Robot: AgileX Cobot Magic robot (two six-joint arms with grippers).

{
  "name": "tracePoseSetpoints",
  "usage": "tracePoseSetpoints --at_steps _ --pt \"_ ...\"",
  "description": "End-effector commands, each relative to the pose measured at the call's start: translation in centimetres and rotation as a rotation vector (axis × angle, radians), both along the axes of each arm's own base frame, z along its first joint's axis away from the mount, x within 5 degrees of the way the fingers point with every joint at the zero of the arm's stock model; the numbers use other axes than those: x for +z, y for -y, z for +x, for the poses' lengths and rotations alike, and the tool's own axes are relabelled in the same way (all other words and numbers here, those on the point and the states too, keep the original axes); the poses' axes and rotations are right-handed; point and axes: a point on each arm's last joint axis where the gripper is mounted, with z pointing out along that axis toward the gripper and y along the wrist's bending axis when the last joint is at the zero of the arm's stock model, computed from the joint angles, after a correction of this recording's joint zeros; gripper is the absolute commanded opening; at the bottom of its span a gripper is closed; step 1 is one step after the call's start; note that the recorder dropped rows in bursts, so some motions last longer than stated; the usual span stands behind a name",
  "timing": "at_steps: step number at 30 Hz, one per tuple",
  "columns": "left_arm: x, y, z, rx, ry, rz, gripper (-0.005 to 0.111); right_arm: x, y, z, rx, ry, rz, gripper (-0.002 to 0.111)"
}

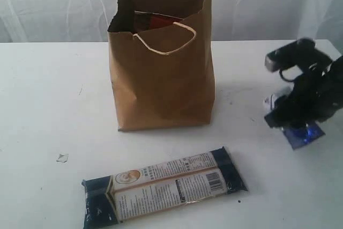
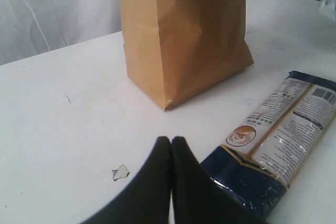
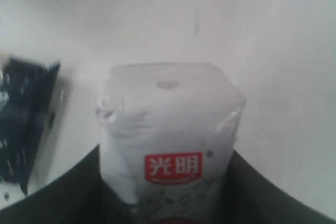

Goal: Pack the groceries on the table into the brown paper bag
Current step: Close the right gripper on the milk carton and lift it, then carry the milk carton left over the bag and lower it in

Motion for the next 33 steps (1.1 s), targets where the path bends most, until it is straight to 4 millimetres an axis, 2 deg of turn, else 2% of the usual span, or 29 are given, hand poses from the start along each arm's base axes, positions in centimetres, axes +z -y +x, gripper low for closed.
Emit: tracePoseSetpoints --at_steps 1,7,11,14,20,24,29,33 --pt "-0.1 0.0 0.0 -0.005 -0.001 -0.004 0.0 6.4 0.1 -1.0 -0.099 0.357 0.148 0.0" --pt "-0.1 0.0 0.0 -0.005 -0.001 -0.004 0.0 12.4 0.5 -1.9 -0.214 0.74 0.3 0.0" --pt "-0.1 0.0 0.0 -0.005 -0.001 -0.004 0.0 15.3 -0.8 -1.6 -0.18 0.867 0.346 0.0" --pt "-0.1 0.0 0.0 -0.005 -0.001 -0.004 0.0 16.7 -2.1 -0.9 -0.149 0.931 0.374 0.0" --pt "-0.1 0.0 0.0 -0.005 -0.001 -0.004 0.0 18.0 -5.4 1.7 -0.066 1.021 0.385 0.0" --pt "-0.1 0.0 0.0 -0.005 -0.001 -0.004 0.0 18.1 -8.1 3.7 0.006 1.058 0.373 0.0" --pt "-0.1 0.0 0.0 -0.005 -0.001 -0.004 0.0 16.8 -11.2 6.5 0.052 1.03 0.384 0.0" --pt "-0.1 0.0 0.0 -0.005 -0.001 -0.004 0.0 15.8 -13.3 7.6 0.106 1.029 0.369 0.0"
